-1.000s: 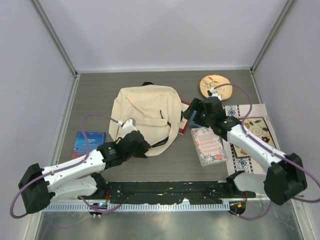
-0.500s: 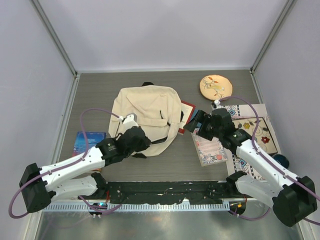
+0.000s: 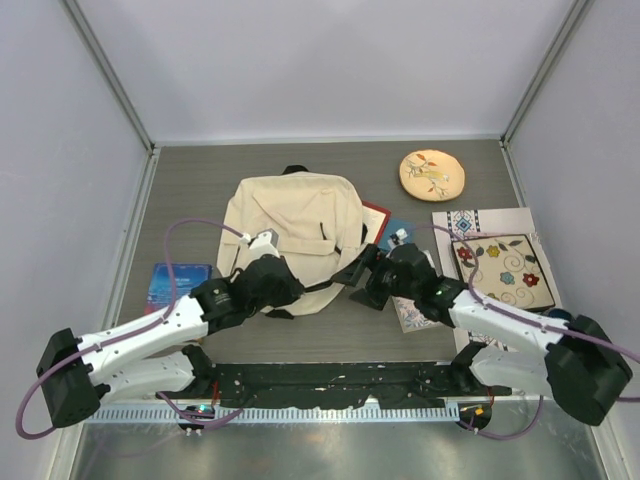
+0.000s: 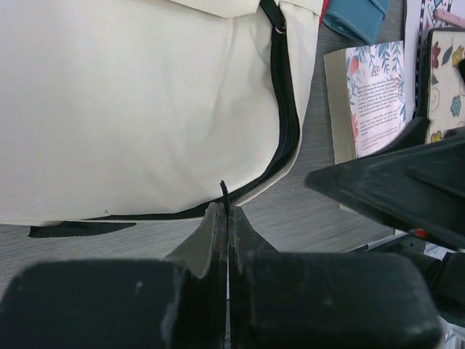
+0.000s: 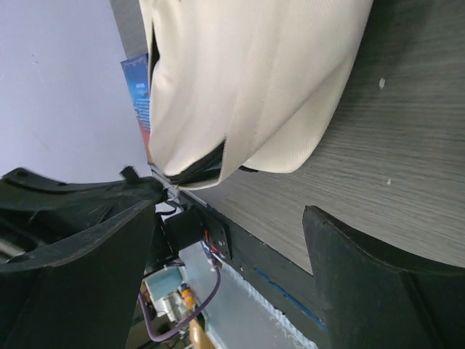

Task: Pack the student bag
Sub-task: Unzip the student bag at the center of the board.

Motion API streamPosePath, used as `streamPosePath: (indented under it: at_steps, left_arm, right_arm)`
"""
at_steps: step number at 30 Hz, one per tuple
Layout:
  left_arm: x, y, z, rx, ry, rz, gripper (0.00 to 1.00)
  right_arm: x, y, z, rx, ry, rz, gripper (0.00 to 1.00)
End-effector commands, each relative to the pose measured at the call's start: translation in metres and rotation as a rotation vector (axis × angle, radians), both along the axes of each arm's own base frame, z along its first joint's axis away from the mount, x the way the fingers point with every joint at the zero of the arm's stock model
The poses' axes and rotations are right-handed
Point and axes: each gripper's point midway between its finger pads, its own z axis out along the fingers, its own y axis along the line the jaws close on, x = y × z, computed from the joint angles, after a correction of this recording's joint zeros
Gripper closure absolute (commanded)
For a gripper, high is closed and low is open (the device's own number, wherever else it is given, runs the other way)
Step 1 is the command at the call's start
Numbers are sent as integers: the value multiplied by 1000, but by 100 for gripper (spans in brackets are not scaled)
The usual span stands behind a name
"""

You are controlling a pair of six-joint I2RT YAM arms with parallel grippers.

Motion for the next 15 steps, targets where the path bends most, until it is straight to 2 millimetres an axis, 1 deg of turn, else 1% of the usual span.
streamPosePath:
  at_steps: [1, 2, 3, 4, 5, 6, 7, 8, 10, 11, 12, 13, 14, 15]
  left_arm:
    - [1, -12, 19, -49, -42, -55, 100]
    - [2, -15, 20, -54, -45, -58, 100]
    - [3, -16, 17, -50, -40, -58, 100]
    - [3, -18, 15, -50, -39, -62, 100]
    - [5, -21, 16, -60, -44, -64, 100]
    - [5, -24, 11, -54, -32, -71, 100]
    - [5, -26, 9, -55, -23, -70, 100]
    - [5, -28, 9, -66, -19, -71, 100]
    - [5, -31, 4, -77, -3, -68, 100]
    - [6, -33, 5, -95, -7, -59, 100]
    - [6, -34, 3, -96, -3, -56, 100]
    - [7, -34, -1, -90, 2, -54, 100]
    - [8, -34, -1, -85, 1, -55, 100]
    - [7, -35, -3, -78, 4, -58, 100]
  right_arm:
    - [15, 30, 10, 200, 12, -95, 12]
    - [17, 32, -1, 183, 40, -108, 12]
    - [18, 34, -4, 194, 61, -117, 12]
    - [22, 41, 7, 241, 28, -106, 12]
    - [25, 46, 4, 239, 33, -95, 12]
    - [26, 50, 5, 239, 30, -75, 12]
    - [26, 52, -2, 201, 31, -56, 12]
    - [30, 59, 0, 194, 29, -41, 12]
    - [32, 65, -1, 181, 20, -7, 12]
    - [35, 69, 3, 189, 11, 1, 12]
    - [36, 70, -4, 176, 25, 0, 15]
    - [37, 72, -5, 180, 29, 4, 19]
    - [39, 73, -6, 182, 30, 3, 25]
    - [41, 73, -11, 175, 38, 1, 36]
